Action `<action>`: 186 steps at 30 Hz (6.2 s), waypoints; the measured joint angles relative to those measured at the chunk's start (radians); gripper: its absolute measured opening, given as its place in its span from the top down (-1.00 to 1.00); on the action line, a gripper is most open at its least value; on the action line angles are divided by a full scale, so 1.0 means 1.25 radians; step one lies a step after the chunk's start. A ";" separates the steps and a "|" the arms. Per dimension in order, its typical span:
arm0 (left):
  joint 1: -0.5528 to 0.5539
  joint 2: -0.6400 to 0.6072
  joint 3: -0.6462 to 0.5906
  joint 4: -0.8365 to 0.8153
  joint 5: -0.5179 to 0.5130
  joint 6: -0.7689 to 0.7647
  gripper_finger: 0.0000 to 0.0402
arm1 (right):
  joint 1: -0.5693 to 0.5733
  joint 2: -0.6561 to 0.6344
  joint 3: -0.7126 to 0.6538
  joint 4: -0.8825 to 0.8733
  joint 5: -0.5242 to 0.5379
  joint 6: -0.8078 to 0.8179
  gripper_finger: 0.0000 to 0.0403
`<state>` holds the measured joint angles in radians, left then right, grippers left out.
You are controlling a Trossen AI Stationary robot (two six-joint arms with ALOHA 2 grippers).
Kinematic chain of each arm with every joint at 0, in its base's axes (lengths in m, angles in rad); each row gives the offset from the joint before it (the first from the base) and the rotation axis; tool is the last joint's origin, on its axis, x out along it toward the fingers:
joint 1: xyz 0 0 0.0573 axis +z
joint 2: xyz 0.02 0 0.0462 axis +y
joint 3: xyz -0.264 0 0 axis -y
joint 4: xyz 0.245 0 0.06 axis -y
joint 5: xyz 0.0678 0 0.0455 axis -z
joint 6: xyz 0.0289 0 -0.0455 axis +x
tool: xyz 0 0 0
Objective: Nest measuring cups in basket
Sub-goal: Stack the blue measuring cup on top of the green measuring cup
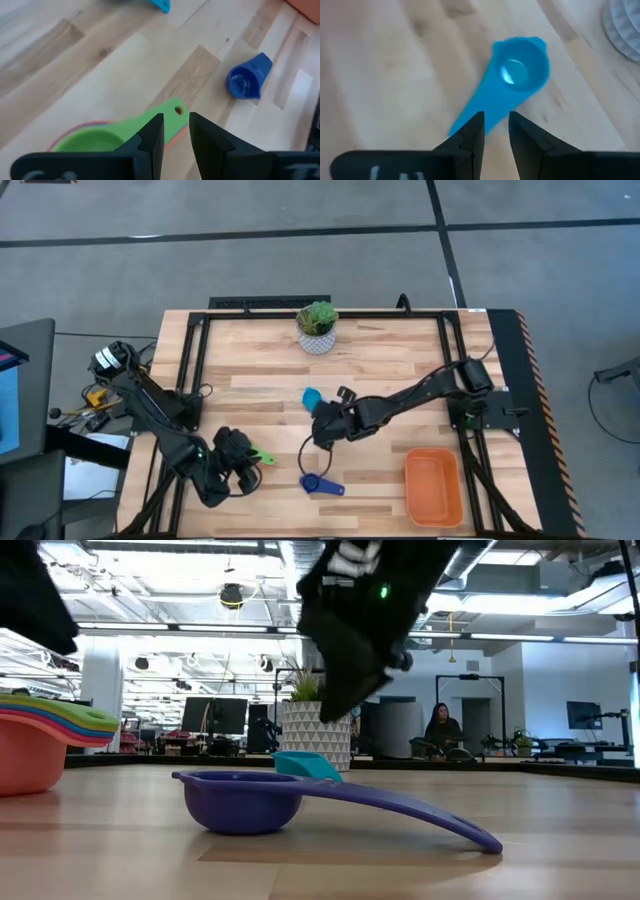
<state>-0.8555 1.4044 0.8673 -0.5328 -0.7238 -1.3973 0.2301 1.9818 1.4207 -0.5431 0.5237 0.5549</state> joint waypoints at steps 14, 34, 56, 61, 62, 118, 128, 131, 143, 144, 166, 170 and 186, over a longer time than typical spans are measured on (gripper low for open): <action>0.119 0.000 0.000 -0.021 -0.064 0.150 0.60 | -0.137 0.000 -0.029 0.004 -0.063 -0.022 0.23; 0.484 0.003 -0.001 0.245 0.041 0.591 0.44 | -0.005 -0.522 -0.531 0.239 -0.044 0.131 0.27; 0.656 0.188 0.007 0.442 0.178 0.650 0.27 | 0.139 -0.793 -0.570 0.246 0.083 0.016 0.22; 0.658 0.244 0.029 0.433 0.185 0.623 0.27 | 0.141 -0.819 -0.570 0.247 0.083 0.019 0.22; 0.660 0.253 0.031 0.434 0.198 0.620 0.27 | 0.141 -0.824 -0.569 0.246 0.083 0.024 0.23; 0.331 0.021 0.033 -0.048 0.062 0.189 1.00 | 0.141 -0.809 -0.569 0.226 0.090 0.145 0.41; 0.059 -0.114 0.033 -0.227 -0.002 -0.186 1.00 | 0.133 -0.809 -0.569 0.257 0.109 0.145 0.41; 0.006 -0.115 0.033 -0.252 0.036 -0.265 1.00 | 0.133 -0.809 -0.569 0.256 0.109 0.145 0.41; -0.111 -0.115 0.033 -0.370 0.113 -0.467 1.00 | 0.134 -0.809 -0.569 0.277 0.109 0.144 0.41; -0.115 -0.115 0.033 -0.377 0.115 -0.479 1.00 | 0.134 -0.809 -0.569 0.280 0.109 0.144 0.41; -0.133 -0.003 0.022 -0.349 0.223 -0.589 1.00 | 0.107 -0.688 -0.570 0.379 0.122 0.164 0.41; -0.132 -0.008 0.023 -0.355 0.220 -0.589 1.00 | 0.101 -0.693 -0.570 0.381 0.122 0.164 0.41; -0.130 -0.014 0.102 -0.530 0.157 -0.535 1.00 | 0.097 -0.691 -0.570 0.406 0.123 0.164 0.41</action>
<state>-1.0183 1.3869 0.9949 -1.1956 -0.5269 -2.0664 0.3508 1.1183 0.7086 -0.0350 0.6773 0.7594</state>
